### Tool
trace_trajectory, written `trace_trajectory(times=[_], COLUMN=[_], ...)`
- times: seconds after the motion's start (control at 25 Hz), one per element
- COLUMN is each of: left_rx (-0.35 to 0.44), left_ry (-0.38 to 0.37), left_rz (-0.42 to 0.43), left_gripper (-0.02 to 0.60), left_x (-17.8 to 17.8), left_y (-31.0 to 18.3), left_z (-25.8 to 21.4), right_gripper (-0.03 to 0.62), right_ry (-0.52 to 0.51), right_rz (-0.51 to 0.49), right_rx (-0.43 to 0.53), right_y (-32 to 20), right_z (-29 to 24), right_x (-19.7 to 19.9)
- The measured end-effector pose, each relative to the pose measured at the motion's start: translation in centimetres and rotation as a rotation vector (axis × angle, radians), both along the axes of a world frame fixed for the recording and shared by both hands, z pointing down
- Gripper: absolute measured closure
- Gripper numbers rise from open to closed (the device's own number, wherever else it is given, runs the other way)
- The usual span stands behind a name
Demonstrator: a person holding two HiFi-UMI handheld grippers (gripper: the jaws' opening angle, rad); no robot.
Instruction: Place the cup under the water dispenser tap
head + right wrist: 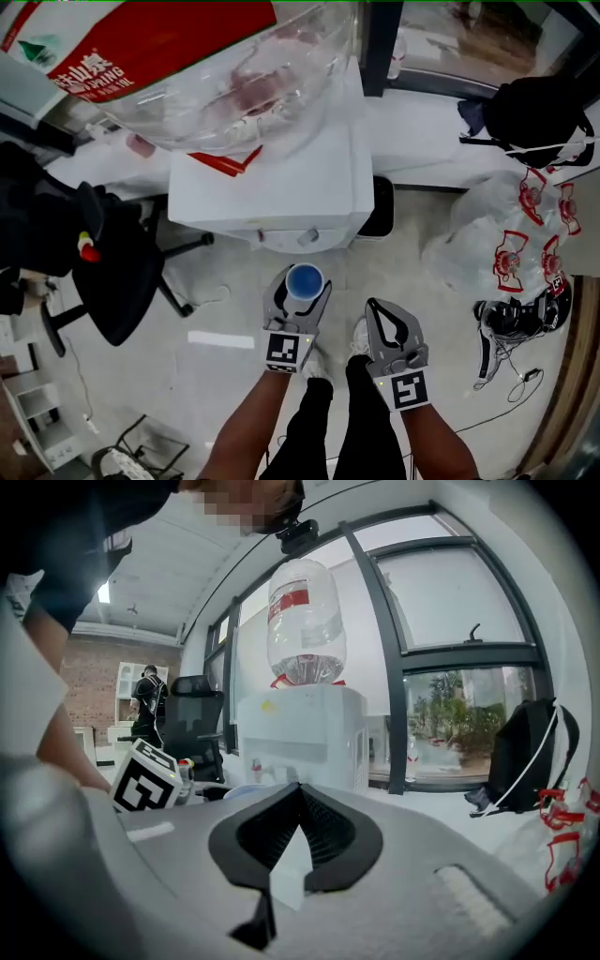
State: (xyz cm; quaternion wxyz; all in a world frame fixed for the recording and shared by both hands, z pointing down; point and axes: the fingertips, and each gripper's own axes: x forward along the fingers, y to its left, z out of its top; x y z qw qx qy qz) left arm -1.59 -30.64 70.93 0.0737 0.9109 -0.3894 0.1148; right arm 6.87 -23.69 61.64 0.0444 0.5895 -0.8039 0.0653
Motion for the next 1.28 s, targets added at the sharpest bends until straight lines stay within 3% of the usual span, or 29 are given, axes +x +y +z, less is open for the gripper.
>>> trace_trajectory(times=[0.4, 0.88, 1.16, 1.28], left_rx=[0.017, -0.043, -0.070, -0.092], left_ry=[-0.042, -0.074, -0.079, -0.087], left_rz=[-0.038, -0.034, -0.074, -0.083], left_gripper=[0.245, 0.245, 0.244, 0.204], left_x=[1.7, 3.3, 2.9, 2.8], left_y=[-4.7, -7.9, -8.7, -8.9], left_z=[6.0, 11.1, 12.9, 13.5], right_gripper=[0.591, 0.591, 0.591, 0.591], right_ry=[-0.025, -0.056, -0.049, -0.051], right_rz=[-0.059, -0.074, -0.128, -0.148], right_rx=[-0.073, -0.049, -0.060, -0.060], right_y=[0.2, -1.8, -1.1, -1.0], right_z=[6.6, 7.8, 8.0, 7.9], right_x=[-0.4, -0.8, -1.6, -1.9])
